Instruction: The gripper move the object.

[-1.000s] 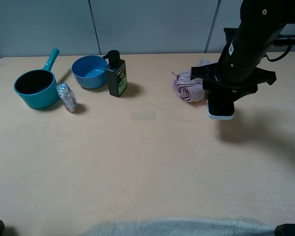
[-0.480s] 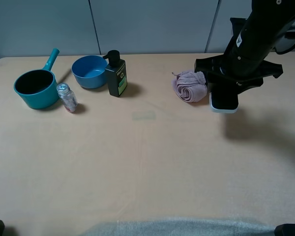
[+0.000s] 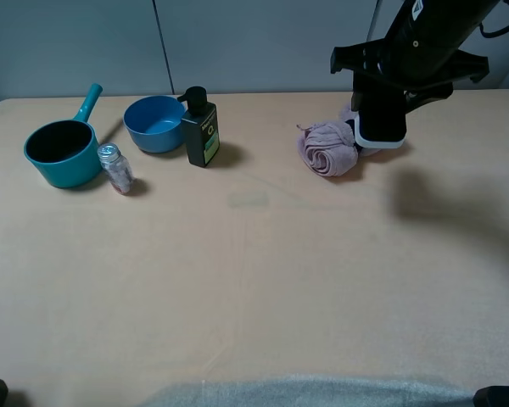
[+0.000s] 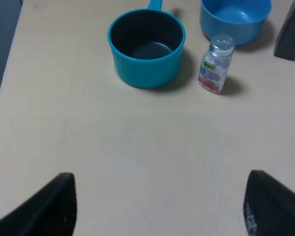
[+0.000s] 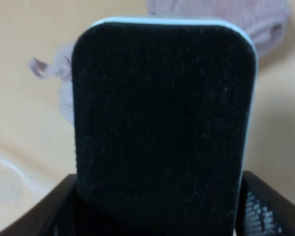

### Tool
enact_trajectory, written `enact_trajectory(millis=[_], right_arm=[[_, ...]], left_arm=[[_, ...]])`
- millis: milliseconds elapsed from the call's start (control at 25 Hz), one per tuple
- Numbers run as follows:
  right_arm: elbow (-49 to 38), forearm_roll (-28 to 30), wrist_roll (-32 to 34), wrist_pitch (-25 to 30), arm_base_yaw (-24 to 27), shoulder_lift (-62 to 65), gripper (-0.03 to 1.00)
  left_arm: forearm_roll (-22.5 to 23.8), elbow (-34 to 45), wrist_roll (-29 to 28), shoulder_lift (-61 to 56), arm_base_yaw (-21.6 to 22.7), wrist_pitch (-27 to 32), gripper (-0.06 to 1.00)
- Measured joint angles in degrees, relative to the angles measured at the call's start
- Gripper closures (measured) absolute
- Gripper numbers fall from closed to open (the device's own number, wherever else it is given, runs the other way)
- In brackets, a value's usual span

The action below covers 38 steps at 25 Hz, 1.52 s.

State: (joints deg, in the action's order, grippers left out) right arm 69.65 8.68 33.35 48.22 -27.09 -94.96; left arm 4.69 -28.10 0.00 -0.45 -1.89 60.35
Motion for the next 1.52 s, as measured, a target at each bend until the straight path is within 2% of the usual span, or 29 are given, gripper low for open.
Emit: enact_trajectory(millis=[400,1040,1520], right_arm=[[5.61,-0.34,-2.96,0.97,-0.18,-2.59,0.51],[17.47,-4.63,-8.1,1.72,-3.92,-14.41,0.51],[26.75,-6.2,-10.57,4.31,-6.85,-23.78,0.51]], left_arm=[[0.0,0.0,0.0,0.0,0.0,0.0,0.18],[-0.01,0.0,0.0,0.0,0.0,0.0,0.18],[-0.06,0.0,0.0,0.0,0.0,0.0,0.18]])
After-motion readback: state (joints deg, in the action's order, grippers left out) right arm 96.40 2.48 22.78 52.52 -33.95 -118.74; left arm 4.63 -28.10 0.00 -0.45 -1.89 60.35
